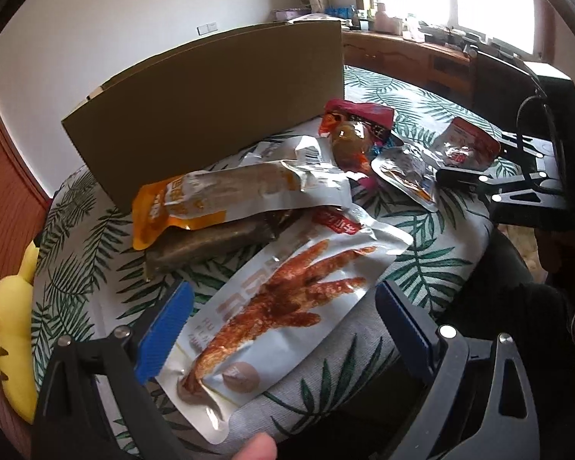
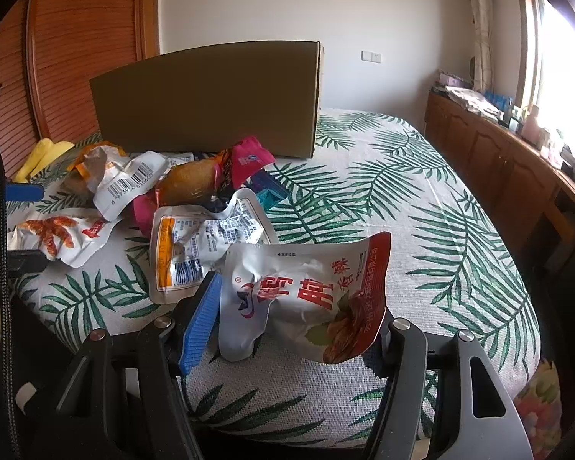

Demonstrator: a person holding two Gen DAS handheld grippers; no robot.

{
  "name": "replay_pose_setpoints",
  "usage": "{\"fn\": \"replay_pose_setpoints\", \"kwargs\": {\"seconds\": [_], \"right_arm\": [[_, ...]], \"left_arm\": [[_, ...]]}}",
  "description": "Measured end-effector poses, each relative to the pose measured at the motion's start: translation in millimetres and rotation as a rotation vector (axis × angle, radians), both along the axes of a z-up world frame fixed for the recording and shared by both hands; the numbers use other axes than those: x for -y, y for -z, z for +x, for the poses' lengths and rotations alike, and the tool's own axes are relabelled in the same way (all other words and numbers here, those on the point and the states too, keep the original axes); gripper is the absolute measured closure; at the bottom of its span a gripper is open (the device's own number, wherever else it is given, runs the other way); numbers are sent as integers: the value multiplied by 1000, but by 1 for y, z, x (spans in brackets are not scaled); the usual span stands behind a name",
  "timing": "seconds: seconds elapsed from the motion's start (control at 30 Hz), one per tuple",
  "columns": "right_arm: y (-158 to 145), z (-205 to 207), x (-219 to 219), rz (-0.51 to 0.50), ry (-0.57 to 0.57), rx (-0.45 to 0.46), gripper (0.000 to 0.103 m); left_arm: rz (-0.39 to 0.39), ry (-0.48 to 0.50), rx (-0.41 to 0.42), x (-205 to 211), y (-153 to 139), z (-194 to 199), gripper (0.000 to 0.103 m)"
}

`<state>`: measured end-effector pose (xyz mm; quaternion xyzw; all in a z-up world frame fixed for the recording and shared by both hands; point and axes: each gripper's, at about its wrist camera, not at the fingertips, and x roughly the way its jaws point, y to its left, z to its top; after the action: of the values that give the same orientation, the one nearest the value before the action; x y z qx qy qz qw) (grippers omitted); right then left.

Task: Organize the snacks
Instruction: 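Close the left tool on the chicken-feet package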

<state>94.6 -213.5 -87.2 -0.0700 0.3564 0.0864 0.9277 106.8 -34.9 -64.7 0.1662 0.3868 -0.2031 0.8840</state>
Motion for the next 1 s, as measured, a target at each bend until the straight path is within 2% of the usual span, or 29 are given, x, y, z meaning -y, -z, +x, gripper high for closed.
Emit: {"fn": "replay_pose_setpoints", "kwargs": {"seconds": [0.17, 0.5, 0.7, 0.73, 0.8, 0.83, 0.9, 1.0], "right_arm": [[0, 1, 0, 1, -1, -4, 37], [-1, 1, 0, 1, 0, -1, 37], [0, 1, 0, 0, -1, -1, 37], [0, 1, 1, 1, 0, -1, 37], [0, 1, 0, 2, 0, 0, 37], [0, 1, 0, 0, 1, 0, 37], [0, 1, 1, 1, 0, -1, 37], [0, 1, 1, 1, -2, -1, 37]], "left_arm": [[47, -8, -24, 9, 10, 9, 6], [13, -68, -24, 17, 13, 25, 6], [17, -53, -40, 17, 13, 28, 6], [-1, -54, -61, 14, 13, 30, 8], [-55, -48, -96, 6, 12, 31, 24], [-69, -46, -101, 3, 11, 31, 29], [-65, -47, -87, -1, 10, 28, 38], [-54, -49, -55, -3, 8, 22, 43]]}}
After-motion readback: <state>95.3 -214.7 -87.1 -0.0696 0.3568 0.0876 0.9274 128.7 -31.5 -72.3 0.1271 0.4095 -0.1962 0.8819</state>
